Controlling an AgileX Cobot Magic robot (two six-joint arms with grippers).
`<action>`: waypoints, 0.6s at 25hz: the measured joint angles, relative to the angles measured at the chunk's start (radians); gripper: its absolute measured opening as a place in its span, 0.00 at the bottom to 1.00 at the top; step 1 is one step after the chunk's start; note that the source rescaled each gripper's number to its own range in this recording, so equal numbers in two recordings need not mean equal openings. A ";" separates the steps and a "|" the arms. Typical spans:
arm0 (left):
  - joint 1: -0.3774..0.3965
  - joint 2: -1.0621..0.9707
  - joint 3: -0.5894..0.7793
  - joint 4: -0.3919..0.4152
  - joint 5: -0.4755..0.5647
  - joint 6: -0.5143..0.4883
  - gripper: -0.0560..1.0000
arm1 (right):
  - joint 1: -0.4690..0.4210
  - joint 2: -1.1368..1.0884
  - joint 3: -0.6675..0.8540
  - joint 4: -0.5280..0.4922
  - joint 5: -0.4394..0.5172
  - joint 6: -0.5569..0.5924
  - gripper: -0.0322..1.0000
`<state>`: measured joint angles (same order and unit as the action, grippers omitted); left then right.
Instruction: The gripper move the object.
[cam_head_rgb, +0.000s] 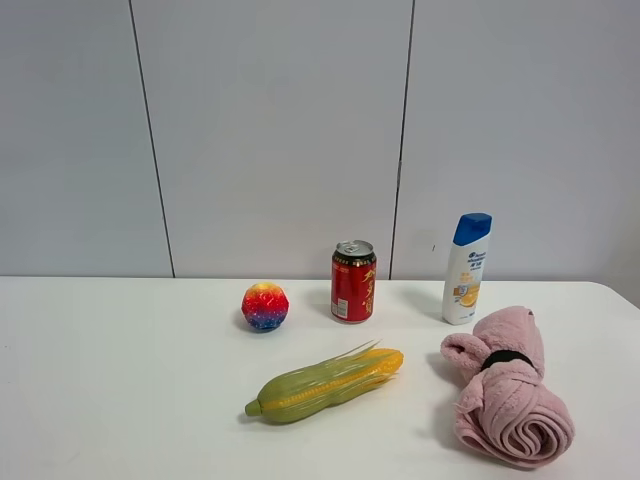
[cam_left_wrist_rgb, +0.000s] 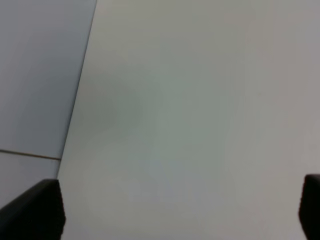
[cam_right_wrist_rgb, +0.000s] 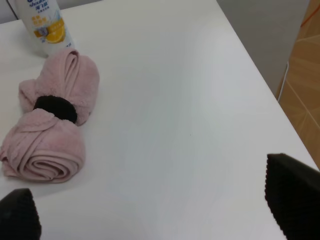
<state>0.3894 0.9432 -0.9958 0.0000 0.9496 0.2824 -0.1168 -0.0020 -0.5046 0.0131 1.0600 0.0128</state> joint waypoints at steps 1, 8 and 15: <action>0.000 -0.065 0.050 0.000 -0.009 0.000 0.90 | 0.000 0.000 0.000 0.000 0.000 0.000 1.00; 0.000 -0.460 0.339 -0.060 -0.037 -0.014 0.90 | 0.000 0.000 0.000 0.000 0.000 0.000 1.00; -0.024 -0.704 0.457 -0.172 0.014 -0.032 0.90 | 0.000 0.000 0.000 0.000 0.000 0.000 1.00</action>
<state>0.3655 0.2396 -0.5390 -0.1715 0.9635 0.2506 -0.1168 -0.0020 -0.5046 0.0131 1.0600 0.0128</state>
